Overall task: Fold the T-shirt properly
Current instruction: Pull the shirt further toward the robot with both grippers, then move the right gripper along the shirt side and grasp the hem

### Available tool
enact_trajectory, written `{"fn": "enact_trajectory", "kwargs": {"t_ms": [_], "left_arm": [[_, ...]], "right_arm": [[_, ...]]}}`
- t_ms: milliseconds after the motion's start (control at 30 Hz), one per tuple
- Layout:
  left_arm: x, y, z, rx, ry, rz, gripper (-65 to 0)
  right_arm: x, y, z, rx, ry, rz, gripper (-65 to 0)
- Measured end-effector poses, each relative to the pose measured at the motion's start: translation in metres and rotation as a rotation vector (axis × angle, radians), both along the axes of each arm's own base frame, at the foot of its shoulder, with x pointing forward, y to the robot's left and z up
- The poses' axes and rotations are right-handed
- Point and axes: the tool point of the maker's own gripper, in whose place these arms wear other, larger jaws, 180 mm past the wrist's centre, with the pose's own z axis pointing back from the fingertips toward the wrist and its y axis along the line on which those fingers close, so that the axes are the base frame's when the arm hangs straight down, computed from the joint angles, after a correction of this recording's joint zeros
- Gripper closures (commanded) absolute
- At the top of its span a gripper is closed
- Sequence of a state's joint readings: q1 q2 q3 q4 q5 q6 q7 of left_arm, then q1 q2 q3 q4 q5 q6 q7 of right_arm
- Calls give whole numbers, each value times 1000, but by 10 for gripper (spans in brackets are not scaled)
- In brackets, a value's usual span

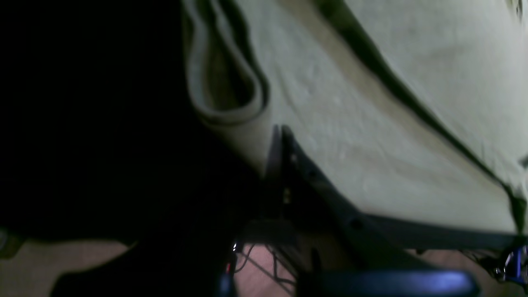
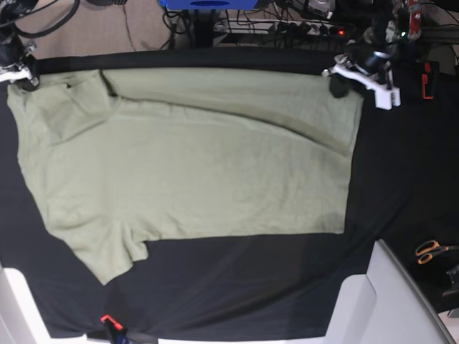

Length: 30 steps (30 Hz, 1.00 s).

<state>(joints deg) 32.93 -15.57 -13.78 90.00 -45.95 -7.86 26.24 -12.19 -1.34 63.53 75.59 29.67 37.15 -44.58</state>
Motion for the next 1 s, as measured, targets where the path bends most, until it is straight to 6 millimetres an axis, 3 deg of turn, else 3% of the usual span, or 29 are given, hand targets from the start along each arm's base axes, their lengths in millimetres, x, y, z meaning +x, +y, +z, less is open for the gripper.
{"fn": "enact_trajectory", "kwargs": {"t_ms": [167,300,667,733,833,867,933,1000], "left_arm": [[-6,13,1,24,10,18,0],[-15,11,-5,16,36,19,0],[-16,9,-5,13,38,22,0],[-18,10,-7,13,42,26,0],[-25,13,-14,13,68,35,0],[-27,14,-16,14,75,38,-28],[-30,16,-18,22,84,41,-193],[-32,19,-18,29,83,48,-336]], "right_arm": [[-9,11,1,0,24,25,0],[-10,9,2,-3,29,28,0],[-18,19,-4,26,58,29,-3],[-19,19,-4,26,59,24,-36],[-19,18,-4,26,60,21,-171],[-19,18,-5,26,61,21,-216],[-20,18,-5,26,62,21,-299],[-24,17,-5,22,66,18,-321]]}}
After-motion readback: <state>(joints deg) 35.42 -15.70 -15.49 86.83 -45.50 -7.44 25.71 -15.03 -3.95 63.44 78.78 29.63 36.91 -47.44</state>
